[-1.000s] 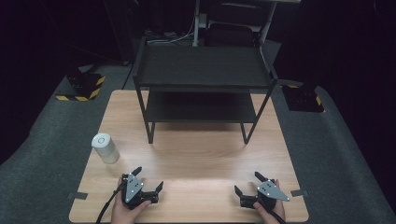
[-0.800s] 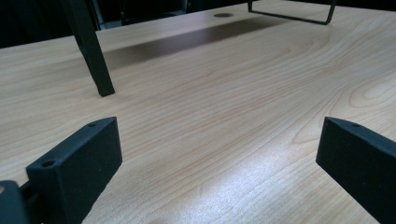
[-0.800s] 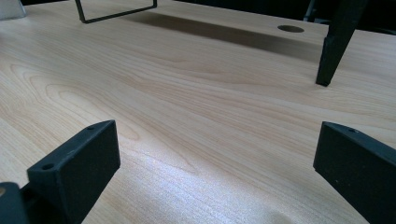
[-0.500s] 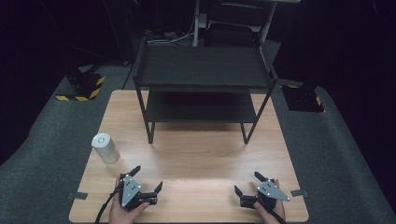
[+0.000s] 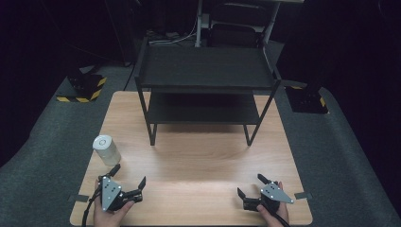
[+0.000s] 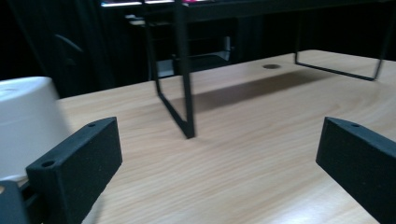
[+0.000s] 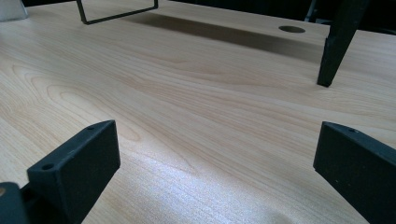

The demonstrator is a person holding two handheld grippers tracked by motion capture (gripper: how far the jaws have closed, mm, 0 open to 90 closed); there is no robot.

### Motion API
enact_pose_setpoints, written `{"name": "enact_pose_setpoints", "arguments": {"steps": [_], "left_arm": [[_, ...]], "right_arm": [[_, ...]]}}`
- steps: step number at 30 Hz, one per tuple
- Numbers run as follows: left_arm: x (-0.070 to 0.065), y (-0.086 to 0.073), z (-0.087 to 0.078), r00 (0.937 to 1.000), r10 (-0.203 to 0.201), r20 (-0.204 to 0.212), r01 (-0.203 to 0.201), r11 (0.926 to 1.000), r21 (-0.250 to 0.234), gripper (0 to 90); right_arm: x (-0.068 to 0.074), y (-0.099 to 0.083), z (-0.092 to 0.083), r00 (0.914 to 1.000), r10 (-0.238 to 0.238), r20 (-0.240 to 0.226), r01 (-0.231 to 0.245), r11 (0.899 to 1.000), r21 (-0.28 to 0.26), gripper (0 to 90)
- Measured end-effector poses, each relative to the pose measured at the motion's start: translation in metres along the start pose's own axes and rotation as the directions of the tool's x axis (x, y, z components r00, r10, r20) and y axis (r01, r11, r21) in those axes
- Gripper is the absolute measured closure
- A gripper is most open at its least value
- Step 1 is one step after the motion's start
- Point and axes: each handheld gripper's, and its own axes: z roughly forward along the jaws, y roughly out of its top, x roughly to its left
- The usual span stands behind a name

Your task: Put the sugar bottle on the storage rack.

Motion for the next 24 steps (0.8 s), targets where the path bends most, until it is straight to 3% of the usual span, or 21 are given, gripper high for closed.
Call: {"name": "enact_pose_setpoints", "arguments": {"steps": [7,11,15,20,24], "left_arm": [[0.012,0.0,-0.005,0.9966,-0.008,-0.082,0.01,0.9995,0.03,0.5],[0.019,-0.002,-0.004,0.9899,-0.039,-0.137,0.045,0.9982,0.039,0.5],[0.025,-0.002,0.002,0.983,-0.039,-0.179,0.05,0.9973,0.054,0.5],[0.035,0.001,0.018,0.98,-0.022,-0.198,0.044,0.9935,0.105,0.6],[0.044,-0.001,0.029,0.9765,-0.06,-0.207,0.083,0.991,0.105,0.6]], "right_arm": [[0.0,0.0,0.0,1.0,0.006,0.002,-0.006,1.0,-0.002,0.0],[0.0,-0.001,0.0,1.0,0.008,0.002,-0.008,1.0,-0.007,0.0],[0.0,-0.002,-0.001,1.0,0.006,0.001,-0.006,1.0,-0.01,0.0],[-0.001,-0.002,-0.001,1.0,0.007,-0.001,-0.007,1.0,-0.011,0.0],[-0.001,-0.002,-0.001,1.0,0.007,-0.001,-0.007,1.0,-0.011,0.0]]}}
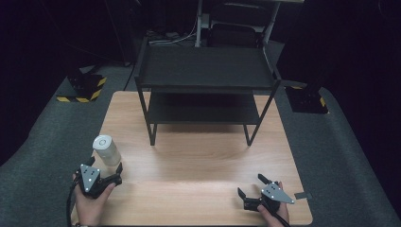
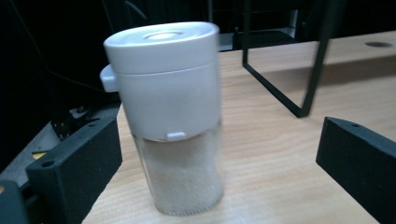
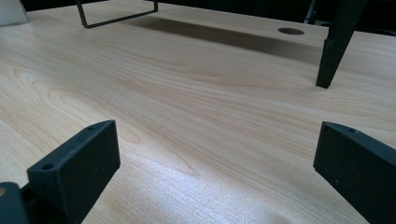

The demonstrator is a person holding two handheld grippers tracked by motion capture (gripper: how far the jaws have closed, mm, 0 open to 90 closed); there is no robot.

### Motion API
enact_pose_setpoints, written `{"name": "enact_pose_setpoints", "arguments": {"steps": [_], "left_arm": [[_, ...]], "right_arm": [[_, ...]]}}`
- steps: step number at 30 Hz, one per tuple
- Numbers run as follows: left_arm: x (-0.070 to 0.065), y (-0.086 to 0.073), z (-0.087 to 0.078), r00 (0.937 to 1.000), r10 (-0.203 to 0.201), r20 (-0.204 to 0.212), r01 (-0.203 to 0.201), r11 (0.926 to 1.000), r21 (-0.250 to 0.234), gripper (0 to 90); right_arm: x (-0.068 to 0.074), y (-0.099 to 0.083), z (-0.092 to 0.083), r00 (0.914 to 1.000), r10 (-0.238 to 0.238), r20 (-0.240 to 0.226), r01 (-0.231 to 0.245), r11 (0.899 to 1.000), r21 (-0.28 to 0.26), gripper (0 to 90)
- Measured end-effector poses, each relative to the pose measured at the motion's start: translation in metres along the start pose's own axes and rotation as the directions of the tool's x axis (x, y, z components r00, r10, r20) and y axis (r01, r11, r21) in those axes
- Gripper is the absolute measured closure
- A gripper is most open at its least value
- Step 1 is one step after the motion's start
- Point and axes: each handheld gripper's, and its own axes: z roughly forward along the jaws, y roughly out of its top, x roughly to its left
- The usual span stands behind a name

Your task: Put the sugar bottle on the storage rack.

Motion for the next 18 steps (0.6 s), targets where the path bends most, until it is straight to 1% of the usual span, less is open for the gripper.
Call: {"name": "enact_pose_setpoints", "arguments": {"steps": [1,4,7,10,11,12,13,14,16,18], "left_arm": [[0.001,0.0,0.003,1.0,-0.003,-0.003,0.003,1.0,0.001,0.6],[0.005,-0.001,0.013,0.9995,-0.03,-0.005,0.03,0.9996,0.001,1.7],[0.005,-0.001,0.019,0.9994,-0.024,-0.025,0.024,0.9997,-0.007,4.3],[0.003,-0.001,0.025,0.9988,-0.03,-0.038,0.03,0.9995,-0.012,7.7],[0.003,-0.002,0.027,0.9984,-0.039,-0.041,0.038,0.9991,-0.017,9.9],[0.0,-0.003,0.031,0.9977,-0.039,-0.055,0.038,0.999,-0.023,13.2],[0.0,-0.003,0.031,0.9977,-0.039,-0.055,0.038,0.999,-0.023,15.1],[-0.003,-0.004,0.032,0.9968,-0.035,-0.072,0.033,0.999,-0.03,15.1],[-0.005,-0.005,0.035,0.9957,-0.045,-0.082,0.042,0.9984,-0.037,19.3],[-0.008,-0.007,0.037,0.9939,-0.06,-0.093,0.055,0.9971,-0.052,21.3]], "right_arm": [[0.0,0.0,0.0,1.0,0.0,0.0,0.0,1.0,0.0,0.0],[0.0,0.0,0.0,1.0,-0.001,0.0,0.001,1.0,-0.001,0.0],[0.0,-0.001,0.0,1.0,-0.001,-0.002,0.001,1.0,-0.004,0.0],[0.0,-0.001,0.0,1.0,-0.003,-0.004,0.003,1.0,-0.003,0.0],[-0.001,-0.001,0.0,1.0,-0.004,-0.005,0.004,1.0,-0.004,0.0],[-0.001,-0.001,0.0,1.0,-0.002,-0.006,0.002,1.0,-0.006,0.0],[-0.001,-0.001,0.0,1.0,-0.002,-0.006,0.002,1.0,-0.006,0.0],[-0.001,-0.001,0.0,1.0,-0.001,-0.006,0.001,1.0,-0.007,0.0],[-0.001,-0.001,0.0,1.0,-0.001,-0.008,0.001,1.0,-0.008,0.0],[-0.002,-0.002,0.0,1.0,-0.001,-0.009,0.001,1.0,-0.01,0.0]]}}
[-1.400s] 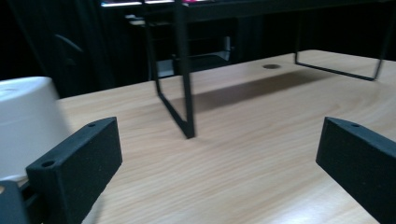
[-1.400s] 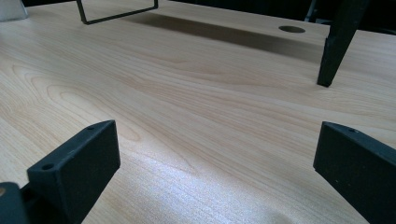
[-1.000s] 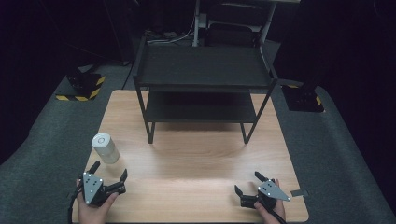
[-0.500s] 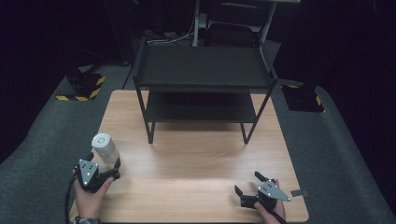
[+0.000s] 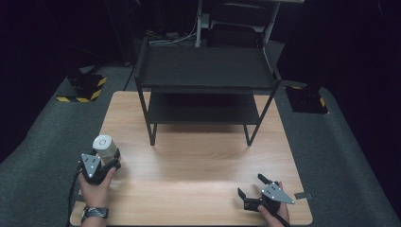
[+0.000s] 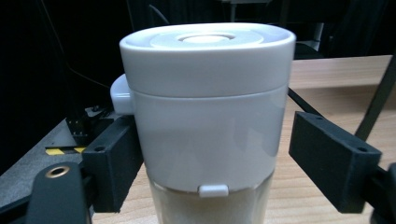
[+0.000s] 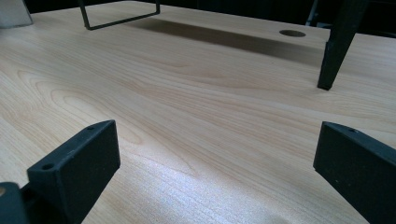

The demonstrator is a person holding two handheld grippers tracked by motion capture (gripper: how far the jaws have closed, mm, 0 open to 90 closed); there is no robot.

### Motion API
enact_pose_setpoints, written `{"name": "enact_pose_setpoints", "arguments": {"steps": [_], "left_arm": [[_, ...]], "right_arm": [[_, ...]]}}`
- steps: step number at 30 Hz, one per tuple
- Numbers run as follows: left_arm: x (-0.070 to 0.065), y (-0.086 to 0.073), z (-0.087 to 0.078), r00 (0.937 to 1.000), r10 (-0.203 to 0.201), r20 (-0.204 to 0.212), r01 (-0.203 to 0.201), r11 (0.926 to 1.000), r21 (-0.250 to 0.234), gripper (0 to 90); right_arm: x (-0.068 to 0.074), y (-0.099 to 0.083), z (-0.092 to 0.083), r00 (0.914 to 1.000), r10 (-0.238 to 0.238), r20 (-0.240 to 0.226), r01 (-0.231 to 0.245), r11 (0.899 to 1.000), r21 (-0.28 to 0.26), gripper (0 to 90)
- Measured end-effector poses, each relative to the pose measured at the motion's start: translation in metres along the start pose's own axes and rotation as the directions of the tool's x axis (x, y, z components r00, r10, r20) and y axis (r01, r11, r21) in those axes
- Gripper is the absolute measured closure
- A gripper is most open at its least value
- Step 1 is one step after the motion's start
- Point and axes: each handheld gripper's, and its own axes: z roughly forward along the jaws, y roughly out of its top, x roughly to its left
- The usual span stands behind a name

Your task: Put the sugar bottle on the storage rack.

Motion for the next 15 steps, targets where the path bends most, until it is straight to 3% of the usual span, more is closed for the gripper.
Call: {"name": "enact_pose_setpoints", "arguments": {"steps": [7,15], "left_arm": [[-0.0071,-0.0026,0.0042,0.999,-0.016,-0.043,0.015,0.9997,-0.02,29.9],[-0.0032,0.0009,0.005,0.9991,-0.035,-0.026,0.034,0.9994,-0.01,30.9]], "right_arm": [[-0.0004,-0.0006,-0.0002,1.0,0.001,-0.002,-0.001,1.0,-0.003,0.0],[-0.0006,-0.0007,-0.0002,1.0,0.0,-0.003,0.0,1.0,-0.004,0.0]]}}
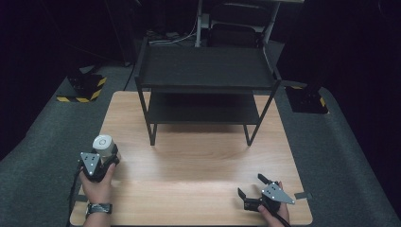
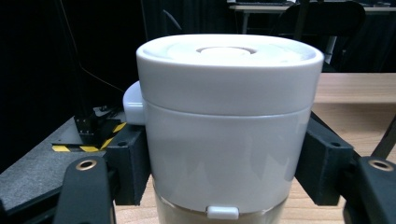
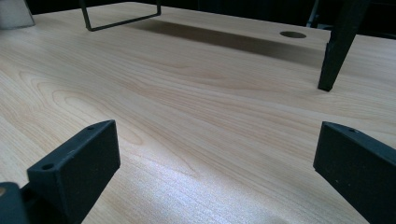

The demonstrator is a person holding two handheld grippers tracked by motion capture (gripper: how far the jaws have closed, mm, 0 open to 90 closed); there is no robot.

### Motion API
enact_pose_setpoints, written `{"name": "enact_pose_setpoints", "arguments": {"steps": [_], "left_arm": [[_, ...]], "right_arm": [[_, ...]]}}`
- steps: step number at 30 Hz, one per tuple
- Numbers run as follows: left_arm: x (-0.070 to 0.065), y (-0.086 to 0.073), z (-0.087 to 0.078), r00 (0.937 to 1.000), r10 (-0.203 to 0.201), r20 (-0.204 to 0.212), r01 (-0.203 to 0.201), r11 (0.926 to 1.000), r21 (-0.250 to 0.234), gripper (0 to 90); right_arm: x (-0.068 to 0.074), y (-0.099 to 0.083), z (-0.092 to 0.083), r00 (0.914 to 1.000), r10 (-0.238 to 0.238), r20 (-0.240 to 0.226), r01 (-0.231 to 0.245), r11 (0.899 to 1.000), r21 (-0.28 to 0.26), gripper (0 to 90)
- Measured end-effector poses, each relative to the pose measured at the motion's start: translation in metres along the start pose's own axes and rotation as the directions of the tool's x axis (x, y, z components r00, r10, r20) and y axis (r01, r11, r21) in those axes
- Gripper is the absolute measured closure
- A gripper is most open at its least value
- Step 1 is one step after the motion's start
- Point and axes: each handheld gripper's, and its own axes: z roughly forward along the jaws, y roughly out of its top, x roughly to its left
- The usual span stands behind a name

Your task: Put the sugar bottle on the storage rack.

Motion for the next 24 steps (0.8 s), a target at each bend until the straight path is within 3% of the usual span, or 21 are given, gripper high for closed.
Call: {"name": "enact_pose_setpoints", "arguments": {"steps": [4,8,14,21,24], "left_arm": [[0.003,0.004,-0.001,0.9996,-0.002,0.029,0.002,1.0,0.009,31.0],[0.0,0.009,-0.006,0.9981,0.013,0.06,-0.011,0.9997,-0.022,31.0],[-0.015,0.022,-0.017,0.9944,0.021,0.103,-0.016,0.9985,-0.052,31.0],[-0.032,0.03,-0.021,0.9899,0.034,0.137,-0.028,0.9984,-0.048,31.0],[-0.039,0.031,-0.022,0.9874,0.017,0.158,-0.01,0.999,-0.044,31.0]], "right_arm": [[0.0,0.0,0.0,1.0,0.0,0.001,0.0,1.0,0.0,0.0],[0.0,0.0,0.0,1.0,-0.001,0.0,0.001,1.0,0.001,0.0],[0.0,0.0,0.0,1.0,-0.001,0.0,0.001,1.0,0.002,0.0],[0.0,0.0,0.0,1.0,0.0,0.0,0.0,1.0,0.001,0.0],[0.0,0.0,0.0,1.0,0.0,0.0,0.0,1.0,0.001,0.0]]}}
